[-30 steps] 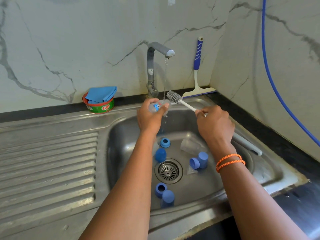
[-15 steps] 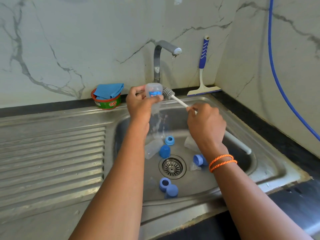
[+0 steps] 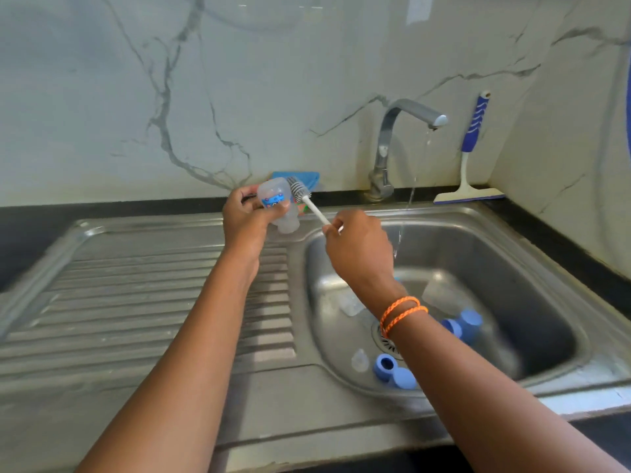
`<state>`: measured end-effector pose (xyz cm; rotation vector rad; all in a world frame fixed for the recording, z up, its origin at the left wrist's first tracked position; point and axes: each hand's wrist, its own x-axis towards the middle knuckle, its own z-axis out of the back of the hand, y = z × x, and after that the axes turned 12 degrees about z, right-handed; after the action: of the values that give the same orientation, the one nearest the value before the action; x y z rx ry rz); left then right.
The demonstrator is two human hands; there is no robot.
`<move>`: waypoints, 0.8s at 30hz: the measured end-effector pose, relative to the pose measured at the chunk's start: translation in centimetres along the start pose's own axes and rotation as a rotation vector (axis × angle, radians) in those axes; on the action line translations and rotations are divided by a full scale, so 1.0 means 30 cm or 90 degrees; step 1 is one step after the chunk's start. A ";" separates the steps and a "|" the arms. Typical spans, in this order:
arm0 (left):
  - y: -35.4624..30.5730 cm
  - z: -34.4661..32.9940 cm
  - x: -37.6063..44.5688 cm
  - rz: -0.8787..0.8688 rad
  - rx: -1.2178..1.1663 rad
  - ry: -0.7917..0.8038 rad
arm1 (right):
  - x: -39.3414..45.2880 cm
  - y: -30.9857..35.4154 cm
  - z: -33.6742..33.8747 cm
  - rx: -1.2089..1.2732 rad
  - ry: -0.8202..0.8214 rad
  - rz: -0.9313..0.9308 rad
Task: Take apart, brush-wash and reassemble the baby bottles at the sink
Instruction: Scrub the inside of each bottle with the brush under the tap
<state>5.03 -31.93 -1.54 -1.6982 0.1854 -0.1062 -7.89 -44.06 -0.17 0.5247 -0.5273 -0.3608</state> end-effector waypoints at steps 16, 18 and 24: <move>-0.055 0.791 0.062 0.029 0.068 -0.291 | 0.006 0.356 -0.350 0.078 0.127 0.057; -0.042 0.820 0.056 0.036 0.086 -0.291 | 0.005 0.378 -0.373 0.087 0.134 0.060; -0.031 0.822 0.052 0.021 0.101 -0.272 | 0.002 0.412 -0.405 0.094 0.135 0.076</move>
<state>11.00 -8.06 -4.04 -1.5199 -0.1120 0.2590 1.29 -29.52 -2.24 0.6634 -0.3788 -0.1505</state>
